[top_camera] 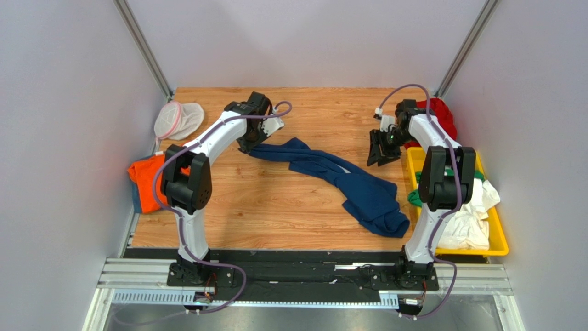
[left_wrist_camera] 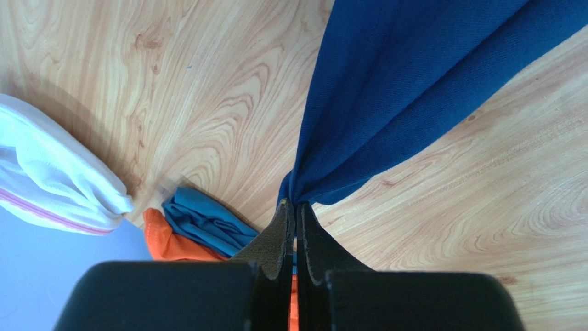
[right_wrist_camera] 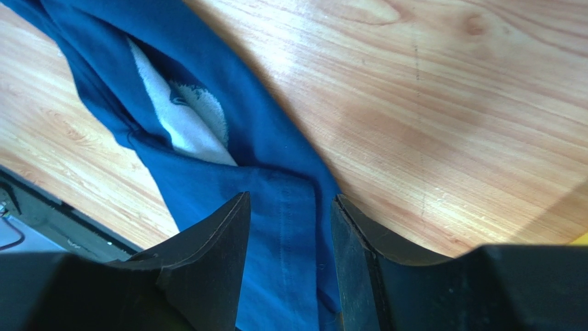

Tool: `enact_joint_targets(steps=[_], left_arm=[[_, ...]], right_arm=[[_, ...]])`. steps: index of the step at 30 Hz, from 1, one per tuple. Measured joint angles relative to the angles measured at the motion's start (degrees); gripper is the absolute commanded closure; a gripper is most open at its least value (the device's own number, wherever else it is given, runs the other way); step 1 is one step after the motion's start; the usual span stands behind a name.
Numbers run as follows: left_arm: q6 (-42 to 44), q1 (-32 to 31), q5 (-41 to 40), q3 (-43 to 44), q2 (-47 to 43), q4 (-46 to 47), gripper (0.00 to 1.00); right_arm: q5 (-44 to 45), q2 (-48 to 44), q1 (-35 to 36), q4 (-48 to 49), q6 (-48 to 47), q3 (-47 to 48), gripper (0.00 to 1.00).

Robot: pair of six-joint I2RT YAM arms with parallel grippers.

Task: Fold and stack the t-shirts
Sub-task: Flatten the tshirt out

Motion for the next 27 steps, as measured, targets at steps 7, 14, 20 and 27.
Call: enact_joint_targets(steps=[7, 14, 20, 27], left_arm=[[-0.2, -0.4, 0.0, 0.0, 0.7, -1.0, 1.00], [-0.6, -1.1, 0.0, 0.1, 1.1, -1.5, 1.00], [-0.8, -1.2, -0.2, 0.1, 1.7, -1.5, 1.00], [-0.8, -1.2, -0.5, 0.1, 1.8, -1.5, 1.00]], right_arm=[[-1.2, 0.0, 0.0, -0.5, -0.6, -2.4, 0.52], [-1.6, 0.0, 0.0, -0.5, -1.6, -4.7, 0.54], [-1.7, 0.9, 0.0, -0.4, -1.8, -4.9, 0.55], [-1.4, 1.7, -0.1, -0.5, -2.5, -5.0, 0.56]])
